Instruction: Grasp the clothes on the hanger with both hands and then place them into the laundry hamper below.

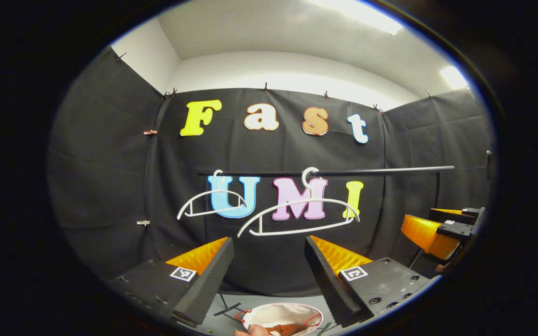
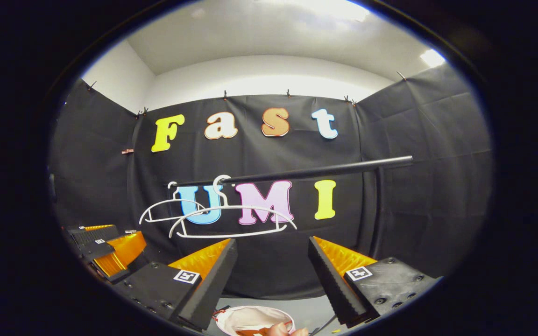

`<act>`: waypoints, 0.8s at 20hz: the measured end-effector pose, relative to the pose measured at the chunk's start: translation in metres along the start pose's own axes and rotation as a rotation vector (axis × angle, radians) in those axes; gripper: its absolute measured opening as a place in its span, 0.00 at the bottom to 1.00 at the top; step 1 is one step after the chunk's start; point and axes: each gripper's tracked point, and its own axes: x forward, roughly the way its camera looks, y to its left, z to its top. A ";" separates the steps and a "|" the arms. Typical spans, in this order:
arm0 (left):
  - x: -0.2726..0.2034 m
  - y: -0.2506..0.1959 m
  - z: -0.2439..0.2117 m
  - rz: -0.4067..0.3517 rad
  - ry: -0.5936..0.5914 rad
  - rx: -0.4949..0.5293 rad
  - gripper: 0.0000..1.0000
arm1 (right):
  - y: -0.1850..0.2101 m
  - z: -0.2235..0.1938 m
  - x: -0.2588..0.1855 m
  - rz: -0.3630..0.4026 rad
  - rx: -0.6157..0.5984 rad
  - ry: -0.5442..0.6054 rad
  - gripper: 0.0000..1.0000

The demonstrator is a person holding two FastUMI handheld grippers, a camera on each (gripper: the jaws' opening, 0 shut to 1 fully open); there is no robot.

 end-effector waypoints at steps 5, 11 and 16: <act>0.002 -0.009 0.005 0.009 -0.001 0.022 0.96 | 0.001 0.006 -0.002 0.034 0.011 -0.010 0.98; 0.003 -0.019 0.005 -0.004 -0.011 0.054 0.95 | -0.009 0.006 -0.001 0.037 0.012 -0.003 0.92; 0.003 -0.022 0.002 -0.006 -0.001 0.057 0.95 | -0.020 0.007 0.000 0.025 0.008 -0.007 0.92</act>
